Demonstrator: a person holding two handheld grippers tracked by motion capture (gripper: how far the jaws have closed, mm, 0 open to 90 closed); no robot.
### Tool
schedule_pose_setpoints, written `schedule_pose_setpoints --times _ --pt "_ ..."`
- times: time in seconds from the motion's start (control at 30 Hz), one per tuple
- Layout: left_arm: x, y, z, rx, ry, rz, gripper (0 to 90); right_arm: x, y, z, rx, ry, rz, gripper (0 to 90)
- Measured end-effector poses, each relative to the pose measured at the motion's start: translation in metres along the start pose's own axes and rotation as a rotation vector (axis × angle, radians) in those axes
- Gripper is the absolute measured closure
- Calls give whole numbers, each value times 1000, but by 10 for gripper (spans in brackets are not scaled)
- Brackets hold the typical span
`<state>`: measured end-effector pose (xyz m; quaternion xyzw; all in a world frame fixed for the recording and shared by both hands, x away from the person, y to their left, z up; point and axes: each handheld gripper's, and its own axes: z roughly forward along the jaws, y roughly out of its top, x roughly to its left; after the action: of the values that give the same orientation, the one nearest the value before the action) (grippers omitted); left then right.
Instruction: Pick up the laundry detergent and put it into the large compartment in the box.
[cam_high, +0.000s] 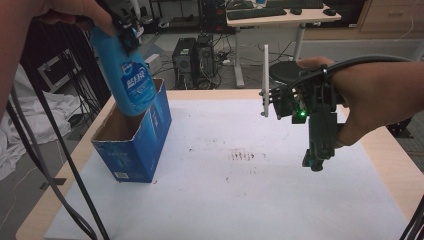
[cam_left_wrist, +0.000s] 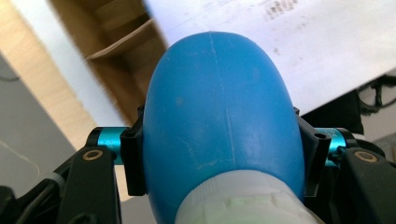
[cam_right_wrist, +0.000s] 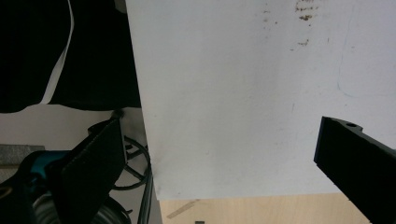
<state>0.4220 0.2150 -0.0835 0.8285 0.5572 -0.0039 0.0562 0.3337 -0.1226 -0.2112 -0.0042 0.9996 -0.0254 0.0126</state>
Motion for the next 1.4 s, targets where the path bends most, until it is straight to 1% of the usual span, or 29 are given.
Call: schedule_pose_setpoints --times 0.07,0.1,0.13,0.2,0.37,0.43,0.47,0.5,0.63,0.7,0.77,0.8,0.83,0.87,0.9,0.97,1.0,1.03,1.07,1.1,1.13,1.17,1.2,1.23,1.27,1.33,1.37,1.4 --pt "9 -3 1 12 22 -33 369 0 1 0 -6 -2 -4 13" --pt "12 -4 3 19 33 -45 369 0 1 -1 -8 -4 -16 13" --pt "15 -5 4 21 41 -62 369 0 1 -1 -9 -4 -8 13" --pt "22 -6 7 29 46 -82 369 1 2 0 -9 -1 -9 13" --pt "35 -10 15 28 20 -130 369 0 2 -1 -7 -5 -6 13" --pt "37 -10 20 30 21 -144 369 1 3 -1 -2 1 4 13" --pt "38 -10 22 33 24 -150 369 0 3 0 -8 -1 -8 13" --pt "39 -10 24 29 26 -159 369 0 3 0 -8 -1 -6 13" --pt "41 -10 29 34 22 -166 369 0 4 -1 -7 -5 -4 13" --pt "47 -10 39 38 7 -179 369 1 6 -2 -9 -3 -8 13" --pt "48 -10 45 40 5 -183 369 1 6 -1 -9 -5 -10 13" --pt "49 -10 49 43 4 -176 369 1 6 -1 -7 -6 -15 13" --pt "50 -10 52 43 2 -177 369 1 5 -1 -8 -4 -5 13" --pt "50 -10 52 43 2 -177 370 1 5 -1 -8 -4 -5 13" --pt "51 -10 60 55 -4 -167 370 1 5 -1 -11 -5 -7 13" --pt "52 -9 68 56 -16 -171 370 1 5 -1 -10 -7 -2 13" --pt "52 -9 68 56 -16 -171 370 1 5 -1 -10 -7 -2 13" --pt "53 -9 76 62 -24 -165 370 1 6 -1 -5 -6 -3 13" --pt "53 -9 76 62 -24 -165 370 1 6 -1 -5 -6 -3 13" --pt "55 -9 84 72 -30 -163 370 1 6 -1 -7 -6 -2 13" --pt "55 -9 84 72 -30 -163 370 1 7 -1 -9 -6 -6 13" --pt "55 -9 92 73 -35 -162 370 1 7 -1 -10 -7 -8 13" --pt "55 -9 92 73 -35 -162 370 1 7 -1 -10 -7 -8 13" --pt "56 -9 101 76 -41 -147 370 1 7 -1 -8 -6 -7 13" --pt "56 -9 101 76 -41 -147 370 1 7 -1 -8 -6 -7 13" --pt "57 -9 110 70 -52 -139 371 1 7 0 -9 -9 -7 13" --pt "58 -9 119 72 -57 -138 371 1 7 0 -7 -11 -4 13" --pt "58 -9 119 72 -57 -138 371 2 7 -1 0 -5 10 13"
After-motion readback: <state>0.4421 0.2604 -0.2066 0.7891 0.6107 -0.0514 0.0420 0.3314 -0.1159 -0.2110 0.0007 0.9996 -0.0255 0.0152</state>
